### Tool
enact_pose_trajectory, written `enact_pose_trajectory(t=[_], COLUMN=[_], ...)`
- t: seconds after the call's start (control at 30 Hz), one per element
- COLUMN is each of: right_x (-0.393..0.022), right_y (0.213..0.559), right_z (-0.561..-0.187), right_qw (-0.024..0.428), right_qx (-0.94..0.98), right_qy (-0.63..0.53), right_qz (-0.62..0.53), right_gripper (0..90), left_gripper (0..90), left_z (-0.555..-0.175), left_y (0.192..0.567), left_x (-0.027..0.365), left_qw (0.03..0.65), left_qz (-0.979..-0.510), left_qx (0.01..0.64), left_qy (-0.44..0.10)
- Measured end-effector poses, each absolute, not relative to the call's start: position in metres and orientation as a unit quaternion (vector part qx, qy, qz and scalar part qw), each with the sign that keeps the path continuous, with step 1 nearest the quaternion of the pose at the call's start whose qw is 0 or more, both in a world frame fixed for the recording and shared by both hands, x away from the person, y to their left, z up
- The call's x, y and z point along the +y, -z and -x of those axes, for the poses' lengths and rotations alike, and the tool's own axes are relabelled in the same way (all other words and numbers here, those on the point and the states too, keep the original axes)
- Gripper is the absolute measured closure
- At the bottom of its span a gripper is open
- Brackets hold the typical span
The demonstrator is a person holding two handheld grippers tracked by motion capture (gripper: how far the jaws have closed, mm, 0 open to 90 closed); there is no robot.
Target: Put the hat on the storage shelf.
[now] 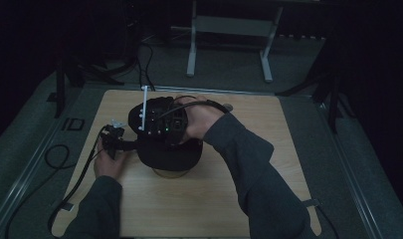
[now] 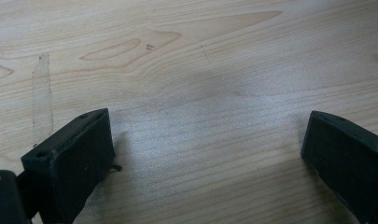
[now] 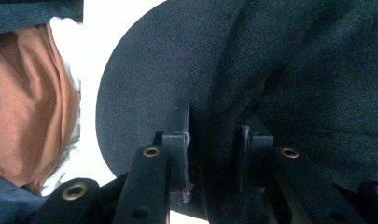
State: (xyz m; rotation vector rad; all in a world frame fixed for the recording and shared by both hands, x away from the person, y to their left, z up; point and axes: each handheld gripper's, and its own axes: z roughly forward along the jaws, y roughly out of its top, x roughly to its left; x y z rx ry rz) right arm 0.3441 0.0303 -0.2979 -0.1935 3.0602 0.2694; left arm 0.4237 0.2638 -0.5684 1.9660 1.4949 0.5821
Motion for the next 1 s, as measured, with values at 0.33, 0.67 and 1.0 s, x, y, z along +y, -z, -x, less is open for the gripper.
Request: enact_pose_trajectory(t=[0.33, 0.67, 1.0], right_x=[0.034, 0.030, 0.019], right_y=[0.304, 0.299, 0.300], right_z=[-0.345, -0.346, -0.346], right_qw=[0.023, 0.022, 0.027], right_qx=[0.993, 0.992, 0.993], right_qy=[-0.098, -0.113, -0.103], right_qz=[0.060, 0.056, 0.052], right_gripper=[61.4, 61.5, 73.9], left_gripper=[1.9, 1.9, 1.9], left_z=[-0.424, -0.424, -0.424], left_y=[0.569, 0.569, 0.569], left_x=[0.264, 0.264, 0.264], left_qw=[0.298, 0.298, 0.298], left_qz=[-0.739, -0.739, -0.740], left_qx=[0.562, 0.562, 0.562], left_qy=[-0.220, -0.220, -0.221])
